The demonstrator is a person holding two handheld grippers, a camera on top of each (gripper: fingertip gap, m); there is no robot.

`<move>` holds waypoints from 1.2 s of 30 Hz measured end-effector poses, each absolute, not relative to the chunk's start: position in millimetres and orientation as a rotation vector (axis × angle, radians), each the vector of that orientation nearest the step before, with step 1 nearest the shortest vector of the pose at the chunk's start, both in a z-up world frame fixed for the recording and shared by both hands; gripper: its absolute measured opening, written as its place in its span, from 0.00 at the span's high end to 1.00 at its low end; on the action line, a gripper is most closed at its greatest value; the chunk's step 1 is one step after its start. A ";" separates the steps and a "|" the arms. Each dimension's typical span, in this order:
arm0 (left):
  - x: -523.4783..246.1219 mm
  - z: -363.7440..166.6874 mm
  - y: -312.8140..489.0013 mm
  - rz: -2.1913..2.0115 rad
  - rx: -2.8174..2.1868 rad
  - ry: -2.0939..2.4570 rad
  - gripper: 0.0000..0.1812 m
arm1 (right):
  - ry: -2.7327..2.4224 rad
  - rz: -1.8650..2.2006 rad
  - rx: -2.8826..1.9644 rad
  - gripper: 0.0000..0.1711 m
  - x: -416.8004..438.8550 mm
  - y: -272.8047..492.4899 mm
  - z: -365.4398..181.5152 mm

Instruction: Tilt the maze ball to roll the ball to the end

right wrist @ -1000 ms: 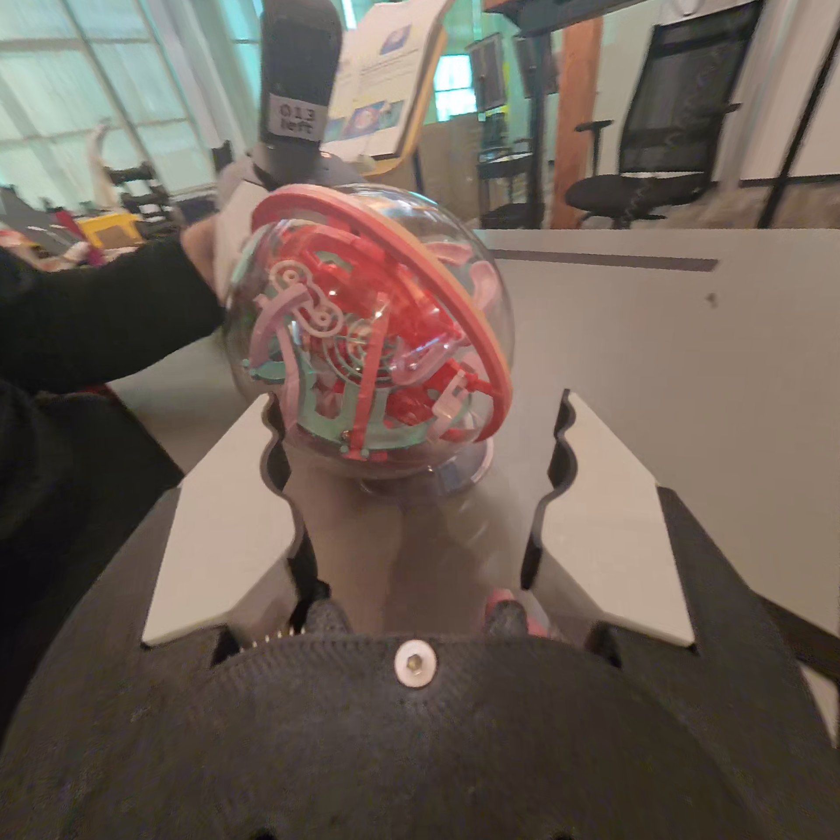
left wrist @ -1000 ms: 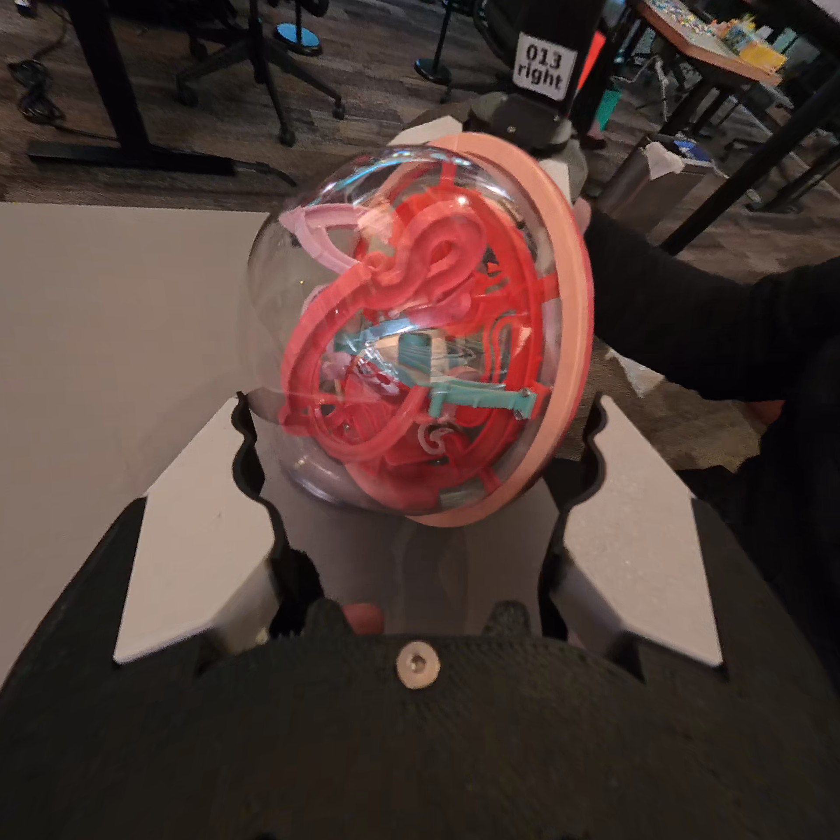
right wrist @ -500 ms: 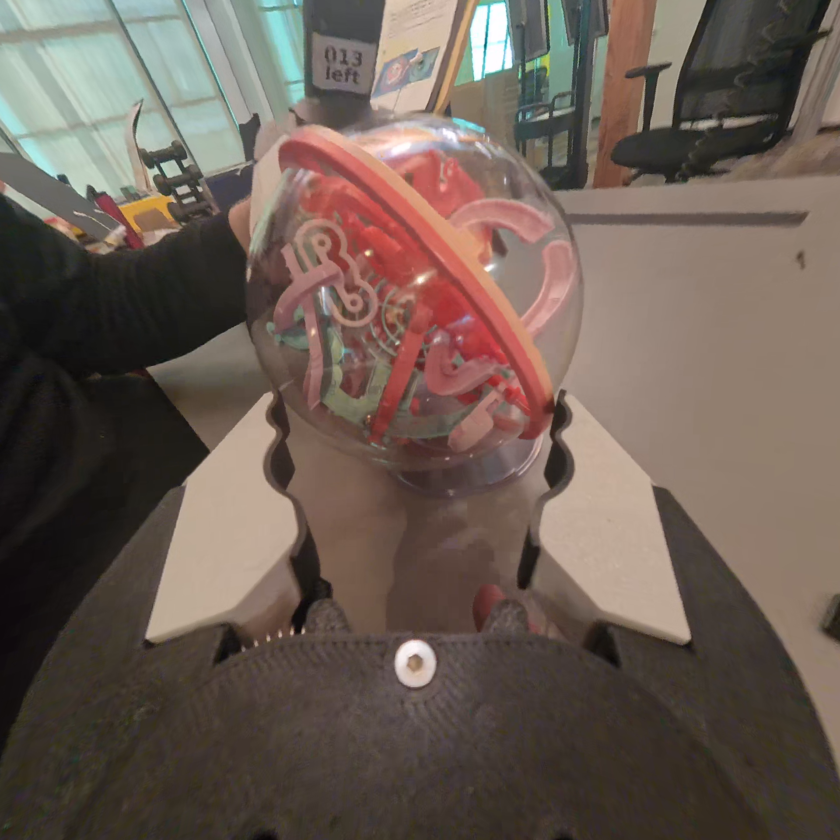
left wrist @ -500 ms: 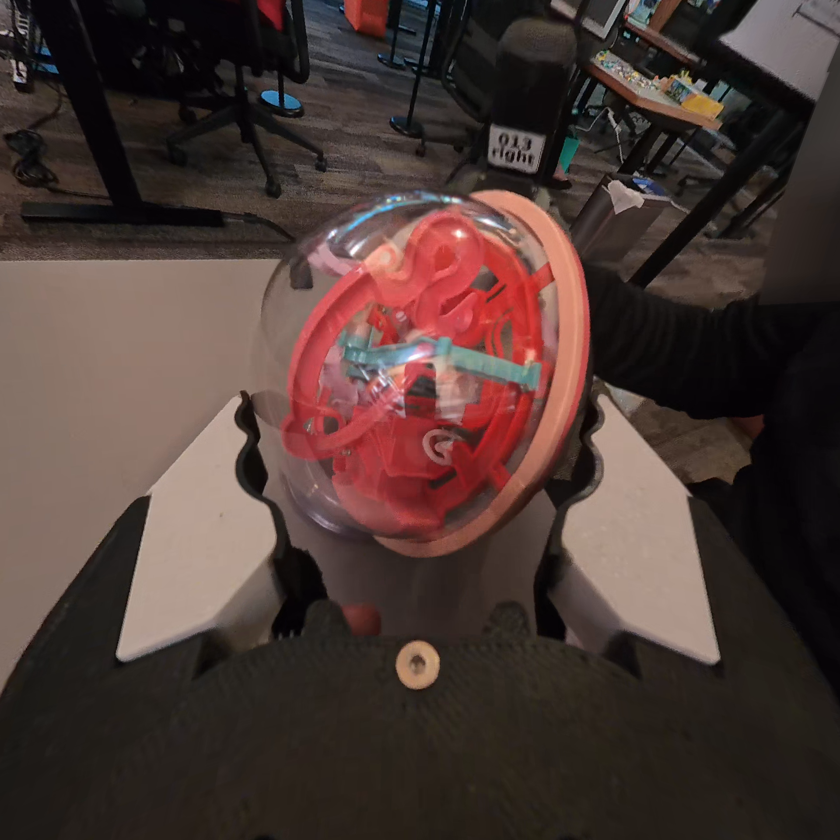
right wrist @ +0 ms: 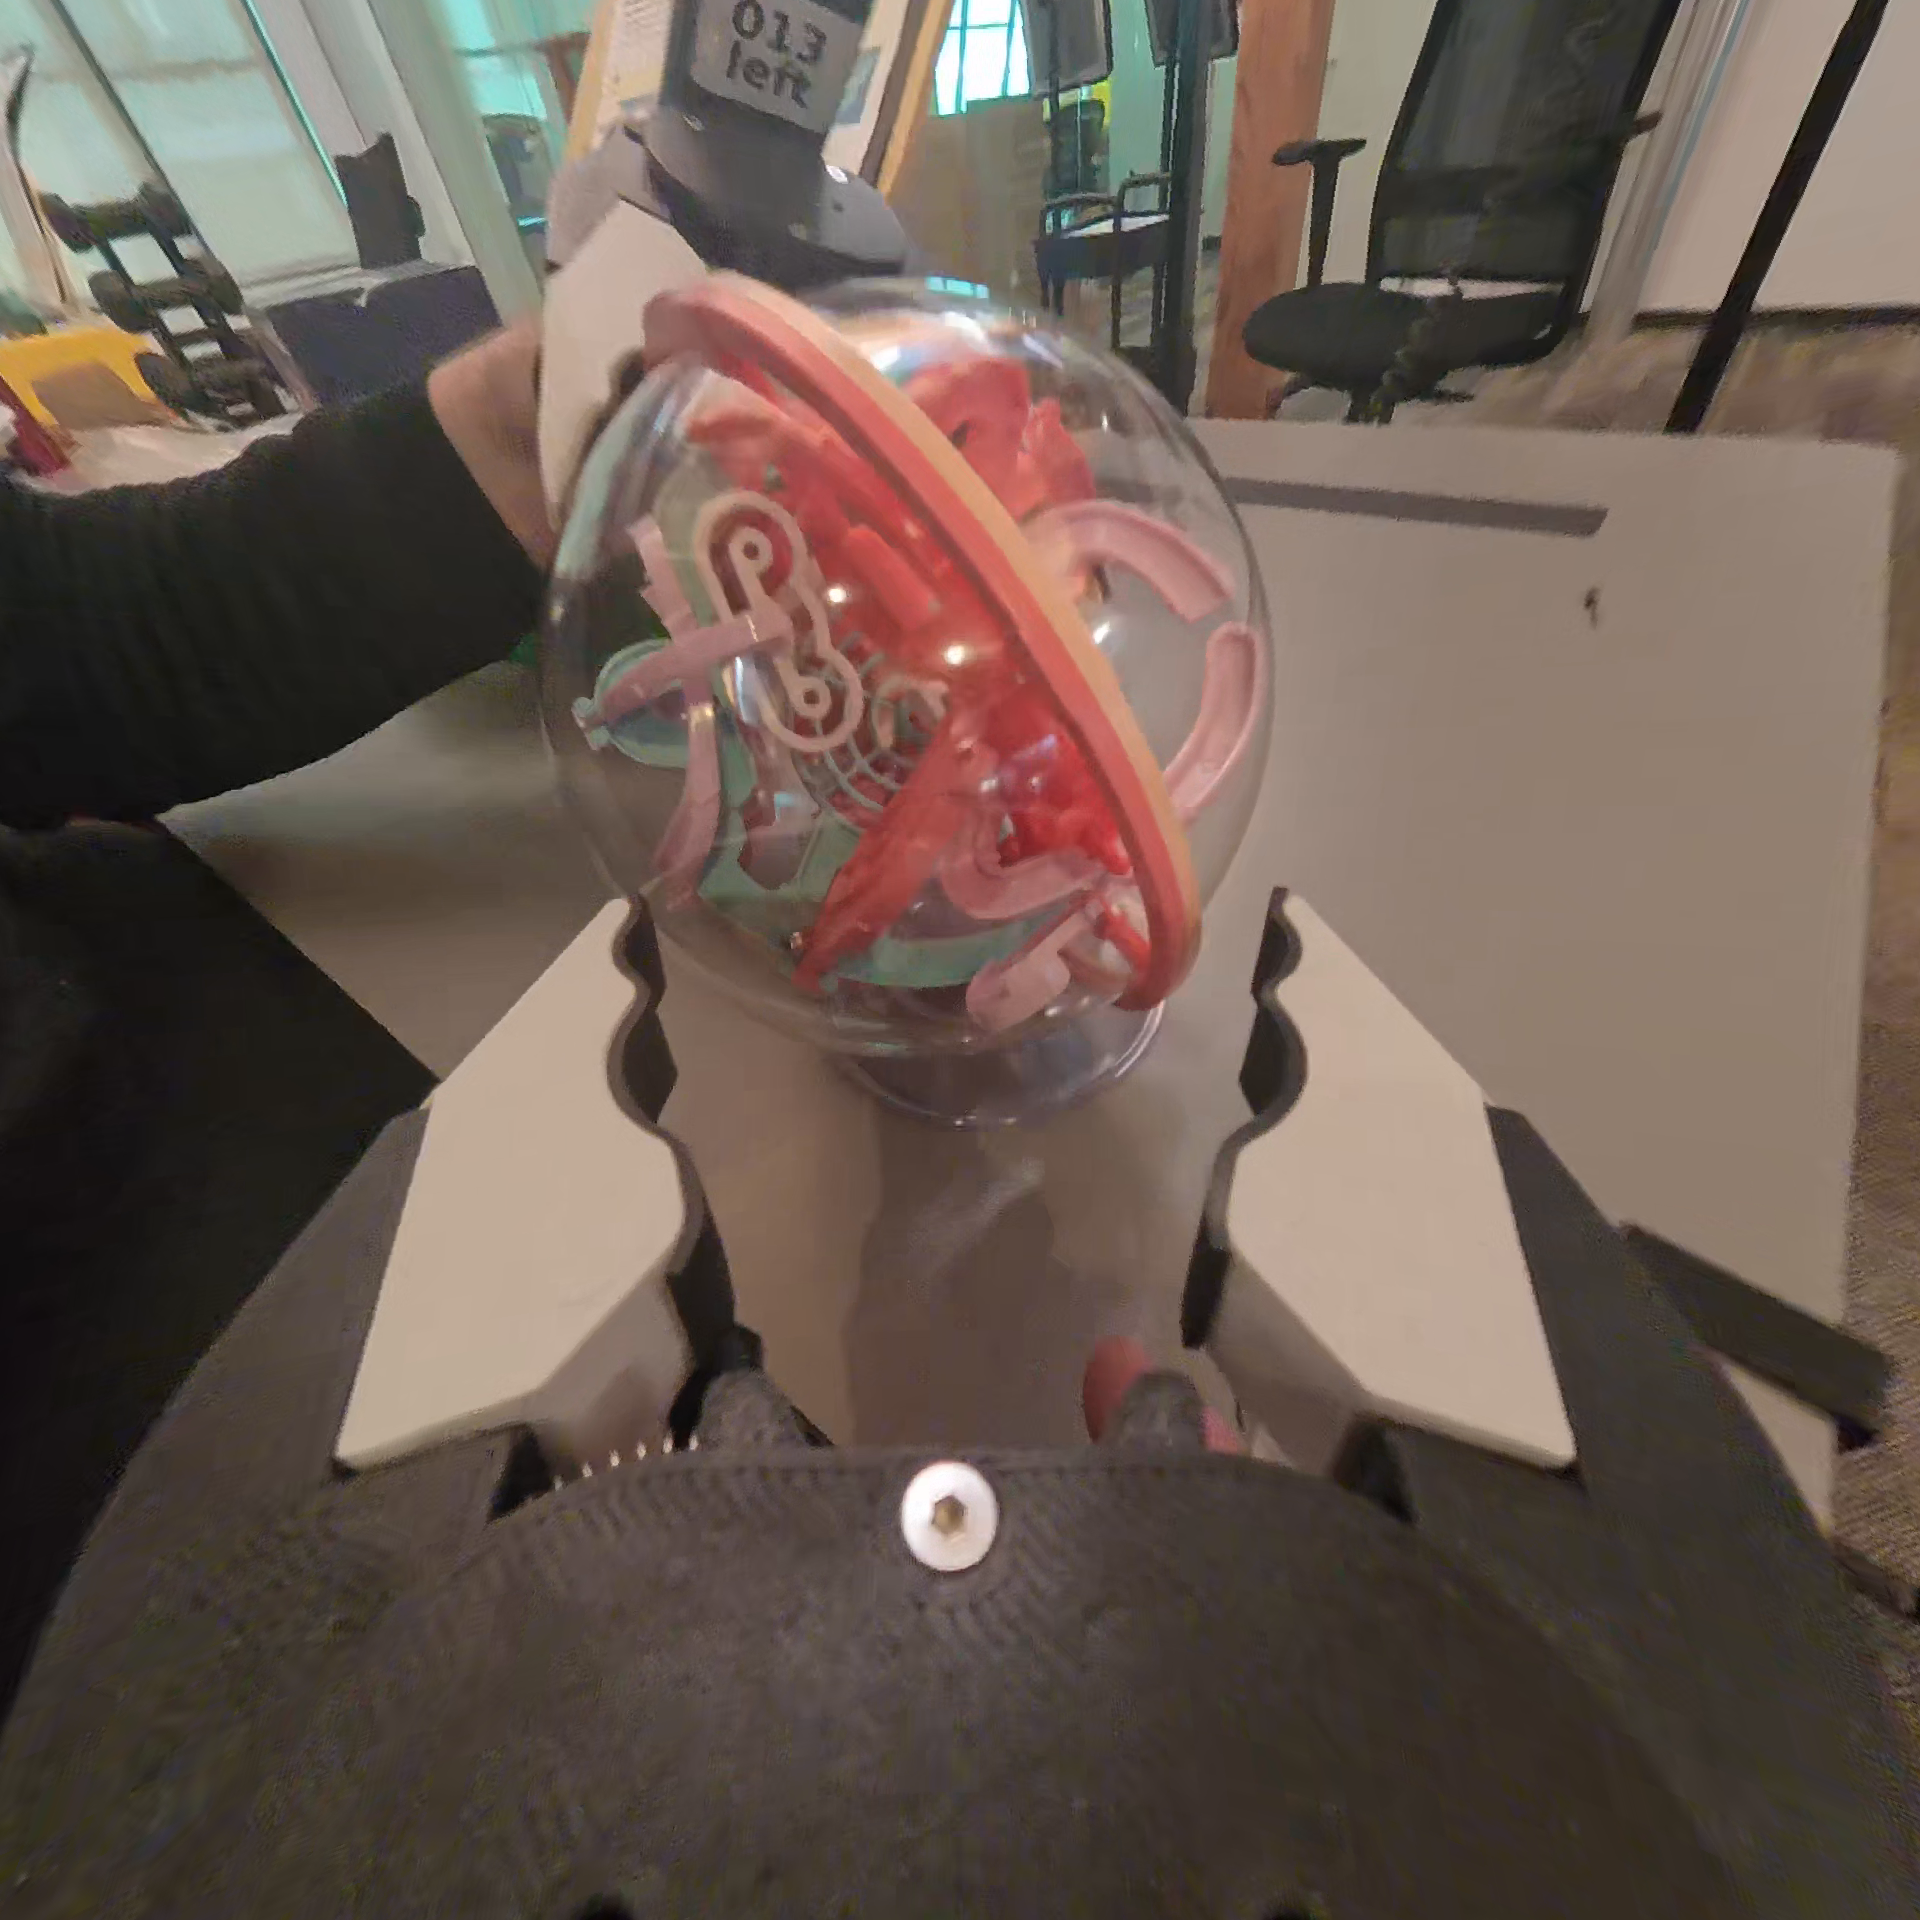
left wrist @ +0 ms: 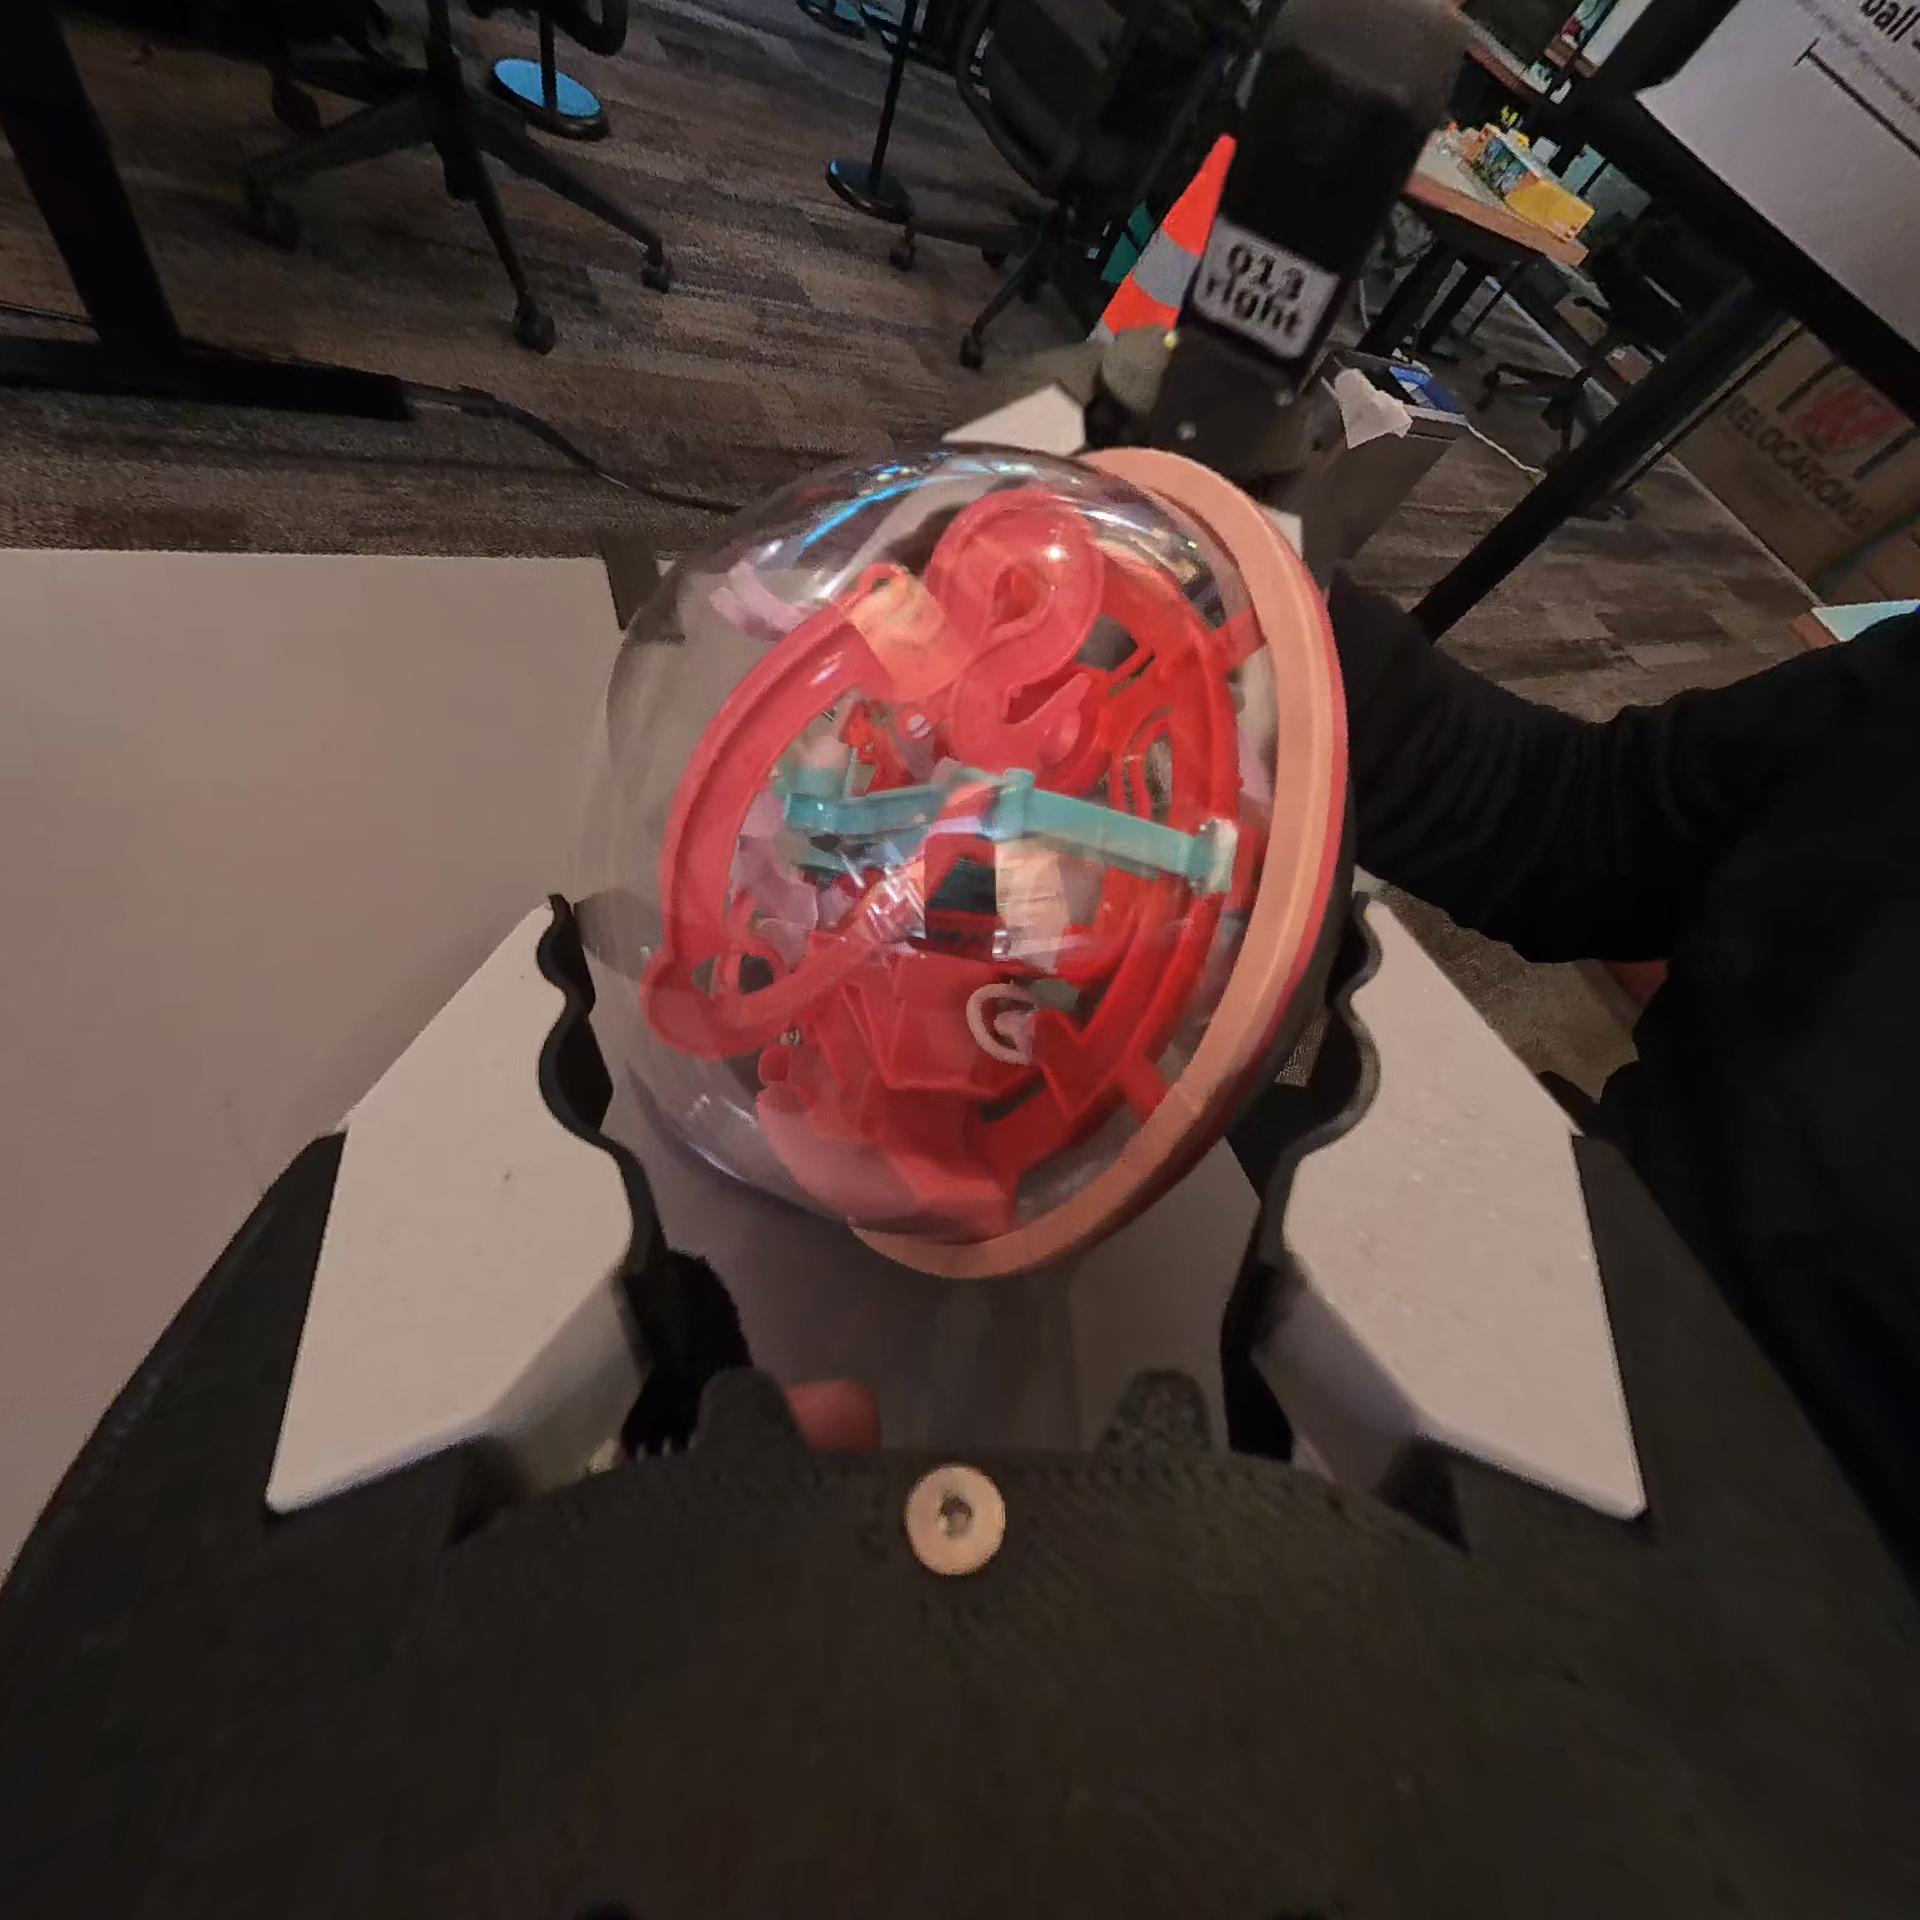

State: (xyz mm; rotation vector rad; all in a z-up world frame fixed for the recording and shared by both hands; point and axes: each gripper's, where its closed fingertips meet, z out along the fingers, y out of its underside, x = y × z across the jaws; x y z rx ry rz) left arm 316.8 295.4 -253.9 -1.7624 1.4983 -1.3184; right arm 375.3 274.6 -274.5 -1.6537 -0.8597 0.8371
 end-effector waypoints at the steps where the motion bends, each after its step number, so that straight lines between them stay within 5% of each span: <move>1: 317.2 -254.3 295.2 -1.318 -1.764 1.506 0.25 | -0.876 0.824 -1.641 0.36 376.3 274.1 -270.1; 21: 331.0 -242.9 314.0 -1.472 -1.863 1.414 0.25 | -0.803 1.040 -1.769 0.50 370.2 271.9 -289.8; 29: 331.6 -243.0 313.4 -1.487 -1.841 1.410 0.25 | -0.788 0.867 -1.717 0.42 384.6 281.4 -274.2; 36: 320.8 -241.1 309.2 -1.459 -1.771 1.341 0.22 | -0.872 0.805 -1.676 0.51 384.3 285.0 -254.5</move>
